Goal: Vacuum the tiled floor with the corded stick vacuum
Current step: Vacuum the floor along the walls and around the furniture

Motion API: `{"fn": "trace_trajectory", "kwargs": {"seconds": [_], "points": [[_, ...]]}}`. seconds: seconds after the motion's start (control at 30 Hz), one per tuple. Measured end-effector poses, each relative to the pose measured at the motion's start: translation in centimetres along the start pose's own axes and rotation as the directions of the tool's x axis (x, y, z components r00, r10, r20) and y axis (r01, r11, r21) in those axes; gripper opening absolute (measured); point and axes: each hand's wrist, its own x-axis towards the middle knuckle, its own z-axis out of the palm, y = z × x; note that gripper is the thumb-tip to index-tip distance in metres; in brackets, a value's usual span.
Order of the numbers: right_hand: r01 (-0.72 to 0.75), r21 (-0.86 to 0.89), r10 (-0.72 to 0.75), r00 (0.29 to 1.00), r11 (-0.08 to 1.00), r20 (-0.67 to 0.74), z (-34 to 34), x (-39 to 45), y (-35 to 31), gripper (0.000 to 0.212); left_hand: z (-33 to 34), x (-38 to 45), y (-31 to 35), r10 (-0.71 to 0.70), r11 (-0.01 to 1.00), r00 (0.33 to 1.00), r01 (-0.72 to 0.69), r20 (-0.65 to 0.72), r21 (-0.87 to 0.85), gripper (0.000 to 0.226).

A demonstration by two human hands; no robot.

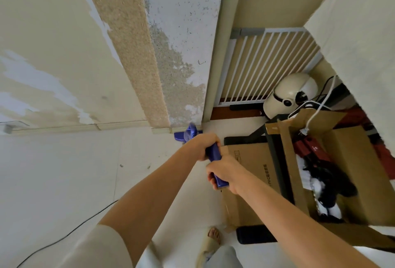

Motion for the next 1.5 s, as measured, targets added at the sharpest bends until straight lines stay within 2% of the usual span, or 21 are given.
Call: {"fn": "trace_trajectory", "kwargs": {"seconds": [0.07, 0.23, 0.63, 0.77, 0.93, 1.07, 1.27, 1.43, 1.5], "points": [[-0.019, 0.001, 0.019, 1.0, 1.0, 0.015, 0.3, -0.3, 1.2, 0.024, -0.1, 0.0, -1.1, -0.015, 1.0, 1.0, 0.015, -0.018, -0.016, 0.017], [-0.005, 0.064, 0.0, 0.998, 0.998, 0.069, 1.1, -1.1, 2.0, 0.031, -1.1, -0.9, -2.4, -0.021, 0.995, 1.0, 0.022, 0.01, -0.099, 0.008], [-0.052, 0.134, 0.047, 0.998, 0.99, 0.035, 2.8, 0.2, -0.7, 0.031, -2.8, -0.4, 0.4, -0.038, 0.999, 0.999, 0.038, -0.021, 0.004, 0.01], [-0.029, 0.098, 0.026, 0.999, 0.995, 0.033, 3.7, 0.5, -0.4, 0.033, -3.8, -0.1, -0.3, -0.048, 0.998, 0.999, 0.048, -0.02, -0.031, 0.009], [-0.014, 0.108, 0.008, 0.998, 0.994, 0.056, 2.9, 0.8, -2.3, 0.018, -3.8, 0.4, 1.6, -0.022, 0.999, 1.0, 0.021, -0.017, -0.044, 0.009], [0.0, 0.072, -0.005, 0.997, 0.997, 0.072, 1.3, 0.7, -2.8, 0.015, -2.7, 0.6, 2.2, -0.014, 0.998, 1.0, 0.014, -0.004, -0.054, 0.009], [-0.039, 0.013, 0.038, 0.998, 0.999, 0.042, 0.6, 0.0, 0.2, 0.024, -0.9, 0.6, -0.4, -0.003, 1.0, 1.0, 0.003, -0.005, -0.016, 0.021], [-0.044, -0.054, 0.045, 0.999, 0.998, 0.014, 2.2, -2.1, 3.0, 0.03, -1.0, -1.2, -3.8, -0.05, 0.997, 0.999, 0.048, -0.02, -0.064, 0.009], [-0.038, -0.011, 0.038, 0.998, 0.999, 0.05, 2.4, -3.0, 2.7, 0.027, -1.5, -2.3, -3.8, -0.062, 0.992, 0.998, 0.061, -0.006, -0.111, 0.012]]}}
